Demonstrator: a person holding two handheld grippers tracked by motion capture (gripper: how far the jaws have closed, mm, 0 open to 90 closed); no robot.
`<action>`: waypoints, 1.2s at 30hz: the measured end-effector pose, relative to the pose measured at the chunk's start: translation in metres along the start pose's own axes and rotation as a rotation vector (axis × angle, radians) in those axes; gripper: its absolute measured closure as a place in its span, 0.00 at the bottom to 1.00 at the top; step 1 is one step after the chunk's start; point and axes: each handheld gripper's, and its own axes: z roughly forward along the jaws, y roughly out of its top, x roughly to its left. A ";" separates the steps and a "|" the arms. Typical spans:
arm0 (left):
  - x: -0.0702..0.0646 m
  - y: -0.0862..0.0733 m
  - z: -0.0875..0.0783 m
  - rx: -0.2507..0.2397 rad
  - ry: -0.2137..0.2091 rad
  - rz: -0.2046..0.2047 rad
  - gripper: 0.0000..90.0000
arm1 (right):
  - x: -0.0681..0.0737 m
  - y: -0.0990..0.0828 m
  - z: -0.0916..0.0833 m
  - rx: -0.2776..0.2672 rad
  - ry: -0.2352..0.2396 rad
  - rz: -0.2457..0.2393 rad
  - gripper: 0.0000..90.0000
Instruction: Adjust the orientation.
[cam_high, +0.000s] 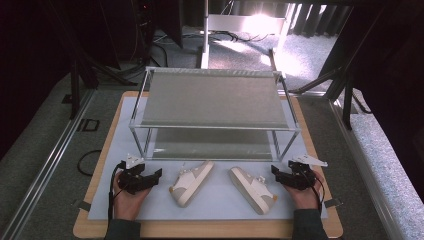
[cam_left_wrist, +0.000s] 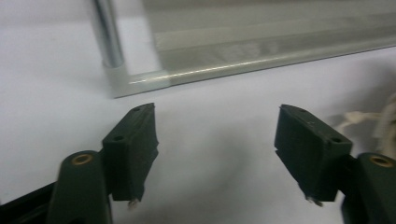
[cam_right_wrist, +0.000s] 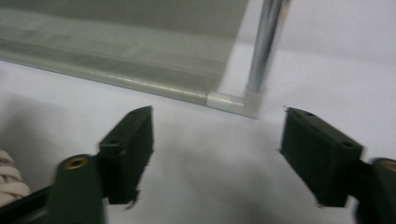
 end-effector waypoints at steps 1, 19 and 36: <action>-0.001 0.001 -0.002 -0.011 -0.017 -0.004 0.34 | 0.000 0.000 0.000 0.010 -0.007 -0.004 0.22; -0.027 0.014 -0.022 -0.053 -0.069 0.072 0.36 | 0.014 0.004 -0.020 -0.045 0.026 -0.072 0.44; -0.056 0.015 -0.015 -0.042 -0.103 0.142 0.35 | 0.074 0.028 -0.042 -0.098 0.158 -0.226 0.55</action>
